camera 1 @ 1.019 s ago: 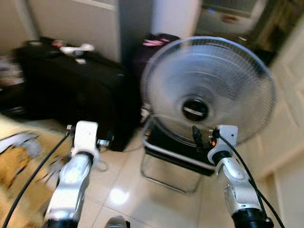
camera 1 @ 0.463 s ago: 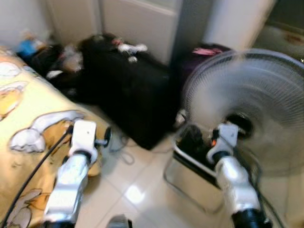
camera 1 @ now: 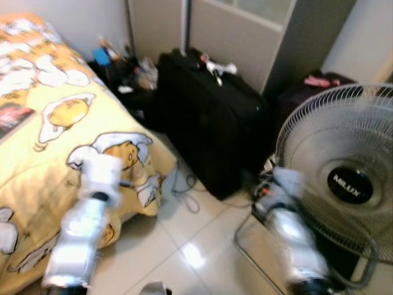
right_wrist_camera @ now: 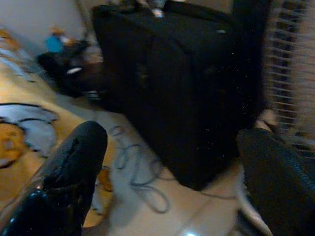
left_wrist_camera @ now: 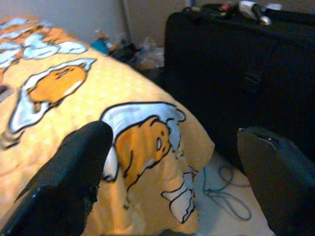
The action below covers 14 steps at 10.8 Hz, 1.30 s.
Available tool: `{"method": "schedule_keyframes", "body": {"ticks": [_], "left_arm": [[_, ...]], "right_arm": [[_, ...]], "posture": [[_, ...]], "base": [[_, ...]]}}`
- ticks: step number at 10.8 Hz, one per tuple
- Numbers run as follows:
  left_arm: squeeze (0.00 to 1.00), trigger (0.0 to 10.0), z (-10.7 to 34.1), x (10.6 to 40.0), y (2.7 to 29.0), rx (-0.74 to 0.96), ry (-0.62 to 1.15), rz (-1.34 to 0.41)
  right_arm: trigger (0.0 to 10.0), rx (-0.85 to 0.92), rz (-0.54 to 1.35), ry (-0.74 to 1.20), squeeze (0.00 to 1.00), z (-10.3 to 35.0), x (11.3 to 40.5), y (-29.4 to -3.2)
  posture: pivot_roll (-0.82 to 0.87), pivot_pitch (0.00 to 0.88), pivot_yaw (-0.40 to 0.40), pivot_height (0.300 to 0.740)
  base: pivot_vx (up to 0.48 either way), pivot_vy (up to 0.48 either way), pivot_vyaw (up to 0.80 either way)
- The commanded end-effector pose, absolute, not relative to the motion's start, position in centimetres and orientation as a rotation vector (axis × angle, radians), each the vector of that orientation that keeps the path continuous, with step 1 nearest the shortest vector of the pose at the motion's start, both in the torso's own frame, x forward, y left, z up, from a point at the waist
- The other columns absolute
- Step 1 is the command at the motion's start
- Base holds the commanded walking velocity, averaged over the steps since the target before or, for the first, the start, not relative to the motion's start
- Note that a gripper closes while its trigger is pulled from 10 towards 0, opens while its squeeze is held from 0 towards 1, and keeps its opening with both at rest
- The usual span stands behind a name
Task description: Clean up the room
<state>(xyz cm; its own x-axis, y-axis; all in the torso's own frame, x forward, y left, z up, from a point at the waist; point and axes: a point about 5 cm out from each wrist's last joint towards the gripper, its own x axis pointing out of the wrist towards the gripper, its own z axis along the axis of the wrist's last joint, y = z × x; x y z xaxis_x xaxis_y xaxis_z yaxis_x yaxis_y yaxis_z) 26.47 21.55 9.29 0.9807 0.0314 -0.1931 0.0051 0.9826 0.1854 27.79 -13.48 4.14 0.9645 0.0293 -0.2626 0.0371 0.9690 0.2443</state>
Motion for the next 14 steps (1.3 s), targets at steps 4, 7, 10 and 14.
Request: {"method": "schedule_keyframes", "body": {"ticks": [4,7,10,14], "left_arm": [[0.0,10.0,10.2,27.5,22.2,0.175,0.202,0.012],[0.0,10.0,9.7,27.4,22.3,0.222,0.215,0.001],[0.0,10.0,9.7,27.8,21.6,0.24,0.212,-0.005],[0.0,10.0,10.2,28.6,20.9,0.219,0.184,-0.007]], "right_arm": [[10.0,0.318,-0.051,0.248,0.0,4.5,28.7,-13.8],[10.0,0.245,0.001,0.252,0.0,4.8,29.0,-13.6],[10.0,0.264,0.084,0.258,0.0,5.1,29.2,-14.1],[10.0,0.236,0.042,0.243,0.0,6.1,30.4,-16.9]], "posture": [[0.07,0.0,-0.051,0.74],[0.05,0.0,-0.04,0.74],[0.04,0.0,-0.035,0.74],[0.03,0.0,-0.036,0.74]], "base": [[0.0,0.073,0.0],[0.0,0.343,0.0],[0.0,0.366,0.0],[0.0,0.365,0.0]]}}
